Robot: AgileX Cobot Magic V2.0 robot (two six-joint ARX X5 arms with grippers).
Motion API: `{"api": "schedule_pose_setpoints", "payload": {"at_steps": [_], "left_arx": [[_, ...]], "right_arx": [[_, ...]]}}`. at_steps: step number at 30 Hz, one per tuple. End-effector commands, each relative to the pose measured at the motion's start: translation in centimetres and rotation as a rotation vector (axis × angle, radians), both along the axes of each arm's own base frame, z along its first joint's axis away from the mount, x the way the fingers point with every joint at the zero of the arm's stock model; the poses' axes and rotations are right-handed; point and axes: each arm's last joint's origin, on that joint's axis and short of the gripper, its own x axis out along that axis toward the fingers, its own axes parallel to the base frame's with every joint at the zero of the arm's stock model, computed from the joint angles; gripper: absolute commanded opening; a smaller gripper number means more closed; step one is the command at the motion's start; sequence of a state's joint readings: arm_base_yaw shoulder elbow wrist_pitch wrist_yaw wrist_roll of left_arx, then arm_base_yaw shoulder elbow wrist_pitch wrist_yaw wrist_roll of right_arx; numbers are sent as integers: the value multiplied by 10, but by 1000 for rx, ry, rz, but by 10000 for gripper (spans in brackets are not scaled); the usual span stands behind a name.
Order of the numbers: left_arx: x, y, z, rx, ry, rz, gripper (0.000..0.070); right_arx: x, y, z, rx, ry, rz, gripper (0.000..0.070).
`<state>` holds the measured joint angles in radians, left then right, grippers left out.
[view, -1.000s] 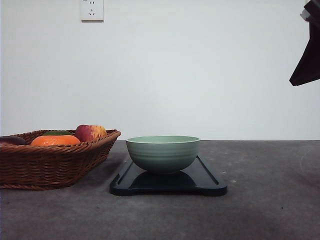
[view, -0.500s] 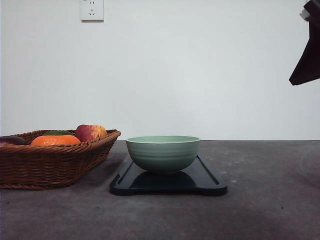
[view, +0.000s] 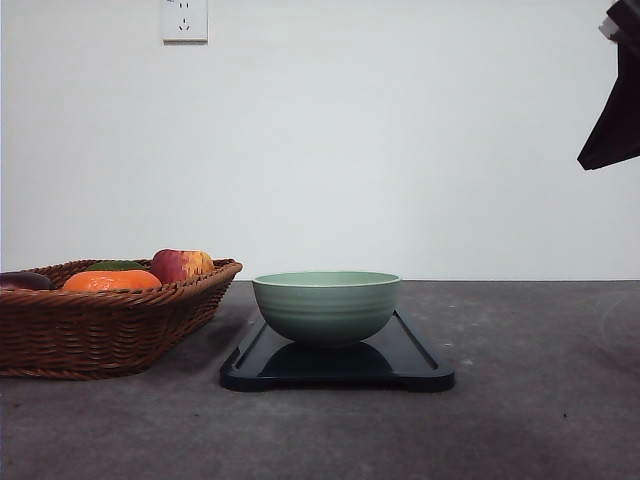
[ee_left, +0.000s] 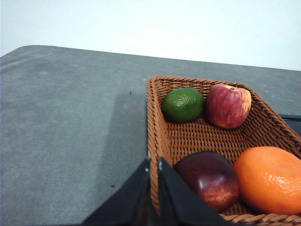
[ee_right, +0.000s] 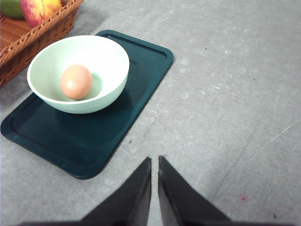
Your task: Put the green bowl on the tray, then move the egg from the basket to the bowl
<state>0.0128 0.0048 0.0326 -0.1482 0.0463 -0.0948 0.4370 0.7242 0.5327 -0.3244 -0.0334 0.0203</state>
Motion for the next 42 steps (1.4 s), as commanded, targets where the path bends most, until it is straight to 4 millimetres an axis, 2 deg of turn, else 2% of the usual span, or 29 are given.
{"api": "schedule_pose_setpoints", "payload": {"at_steps": [1, 5, 7, 13, 19, 33, 42], "left_arx": [[1, 0, -5, -2, 5, 5, 14], [1, 0, -5, -2, 5, 5, 14], [1, 0, -5, -2, 5, 5, 14], [1, 0, -5, -2, 5, 5, 14], [1, 0, -5, -2, 5, 6, 13], [1, 0, -5, -2, 5, 6, 14], [1, 0, -5, -2, 5, 6, 14]], "right_arx": [[1, 1, 1, -4, -12, 9, 16], [-3, -4, 1, -51, -68, 15, 16], [-7, -11, -5, -46, -95, -11, 16], [-25, -37, -40, 13, -198, -169, 16], [-40, -51, -66, 60, -282, -283, 16], [-47, -61, -90, 92, -369, -381, 16], [-47, -62, -90, 94, -364, -386, 16]]}}
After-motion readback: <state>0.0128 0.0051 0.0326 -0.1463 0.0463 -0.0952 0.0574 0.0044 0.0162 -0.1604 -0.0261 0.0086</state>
